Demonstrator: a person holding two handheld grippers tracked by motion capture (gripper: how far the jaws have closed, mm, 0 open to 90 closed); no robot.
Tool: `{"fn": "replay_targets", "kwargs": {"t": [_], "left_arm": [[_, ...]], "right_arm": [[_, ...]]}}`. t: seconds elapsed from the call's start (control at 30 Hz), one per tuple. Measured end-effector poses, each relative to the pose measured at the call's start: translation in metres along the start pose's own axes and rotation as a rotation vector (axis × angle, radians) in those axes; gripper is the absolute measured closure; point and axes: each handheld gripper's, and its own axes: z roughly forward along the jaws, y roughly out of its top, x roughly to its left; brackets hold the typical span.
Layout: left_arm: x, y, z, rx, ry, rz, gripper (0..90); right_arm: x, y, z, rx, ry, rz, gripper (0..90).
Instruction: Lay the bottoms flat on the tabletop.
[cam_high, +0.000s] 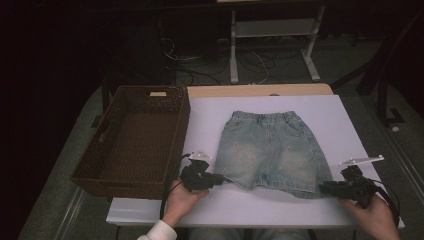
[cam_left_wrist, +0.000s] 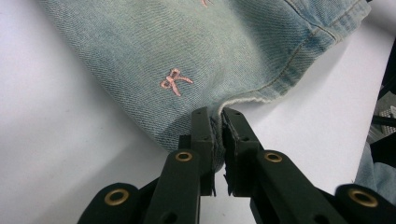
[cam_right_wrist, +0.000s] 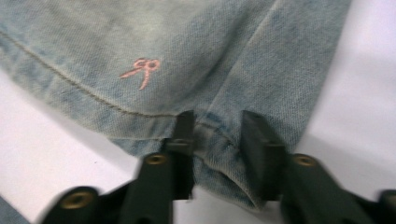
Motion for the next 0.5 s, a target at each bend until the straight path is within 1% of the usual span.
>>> {"fn": "replay_targets", "kwargs": {"t": [0.07,0.17,0.2,0.3,0.37,0.5], "left_arm": [[-0.001,0.0,-0.002,-0.006,0.008,-0.002,83.2],[-0.003,-0.001,-0.005,-0.021,0.02,-0.007,83.3],[-0.003,-0.001,-0.007,-0.028,0.026,-0.005,83.3],[-0.006,-0.001,-0.013,-0.059,0.043,-0.006,83.3],[-0.009,-0.001,-0.018,-0.082,0.054,-0.002,83.4],[-0.017,0.0,-0.03,-0.124,0.085,0.007,83.5]], "right_arm": [[0.0,0.0,-0.001,-0.004,0.014,0.002,81.7],[-0.001,0.001,-0.007,-0.021,0.024,0.008,83.3],[-0.003,0.0,-0.011,-0.038,0.036,0.013,83.5],[-0.008,-0.001,-0.023,-0.105,0.066,0.039,83.7],[-0.012,-0.001,-0.036,-0.173,0.09,0.054,83.8],[-0.016,0.0,-0.054,-0.258,0.1,0.066,83.8]]}}
